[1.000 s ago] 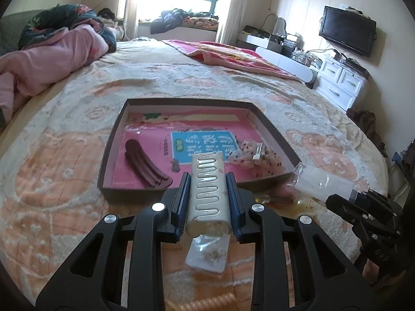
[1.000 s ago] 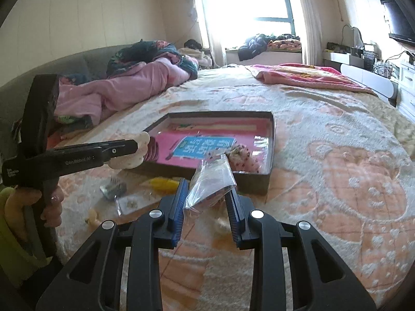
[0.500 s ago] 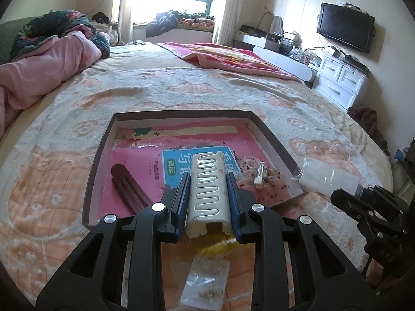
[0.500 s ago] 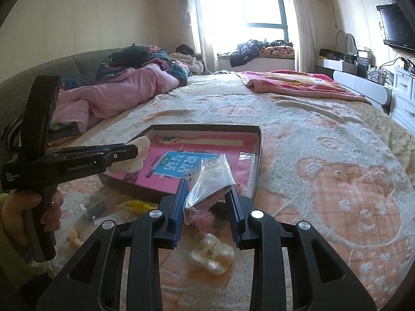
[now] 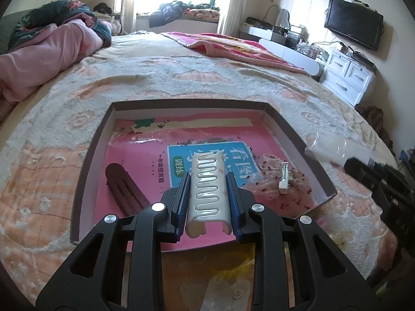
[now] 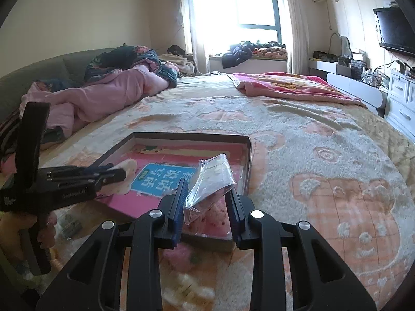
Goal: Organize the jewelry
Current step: 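Carry the white comb clip into the box while the right gripper holds a clear bag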
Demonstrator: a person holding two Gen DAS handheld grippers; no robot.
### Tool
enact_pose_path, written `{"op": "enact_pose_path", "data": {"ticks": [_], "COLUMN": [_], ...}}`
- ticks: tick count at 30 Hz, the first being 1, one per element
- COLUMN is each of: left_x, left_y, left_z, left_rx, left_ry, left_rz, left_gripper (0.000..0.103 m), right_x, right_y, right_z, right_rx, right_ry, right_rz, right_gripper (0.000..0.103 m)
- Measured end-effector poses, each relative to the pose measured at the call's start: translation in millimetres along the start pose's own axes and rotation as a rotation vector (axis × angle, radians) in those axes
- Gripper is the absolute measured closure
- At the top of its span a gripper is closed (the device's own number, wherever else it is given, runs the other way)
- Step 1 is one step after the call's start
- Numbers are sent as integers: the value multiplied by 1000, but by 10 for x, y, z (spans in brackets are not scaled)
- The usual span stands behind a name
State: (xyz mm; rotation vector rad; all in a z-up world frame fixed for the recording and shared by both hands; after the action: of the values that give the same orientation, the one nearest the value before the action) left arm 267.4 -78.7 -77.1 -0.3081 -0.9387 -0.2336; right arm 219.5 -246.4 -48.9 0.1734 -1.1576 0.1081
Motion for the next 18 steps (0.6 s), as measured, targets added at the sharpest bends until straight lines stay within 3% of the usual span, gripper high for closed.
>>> {"op": "enact_pose_path", "data": {"ticks": [18], "left_x": [-56], "left_y": [60], "left_z": [-207], "left_rx": [-24], "left_ry": [64], "left_rz": [36], "left_gripper": [83], "right_x": [-1], "right_y": [-78], "right_z": [-700], "right_rx": [-3], "right_ry": [118], "right_rz": [22], "right_gripper": [75]}}
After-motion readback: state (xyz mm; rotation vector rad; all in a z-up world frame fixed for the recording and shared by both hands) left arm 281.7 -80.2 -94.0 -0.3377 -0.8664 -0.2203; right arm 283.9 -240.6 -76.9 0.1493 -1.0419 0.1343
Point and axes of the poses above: each gripper's, at about its wrist camera, not at the fingertips, and z roughly against the way its jaws point, y to its left, x to its top, the point moved 6 cm from there along -z, roughly the way its jaws point, and after that the axes turned 8 degrees about -y, right-handed, at the moved point
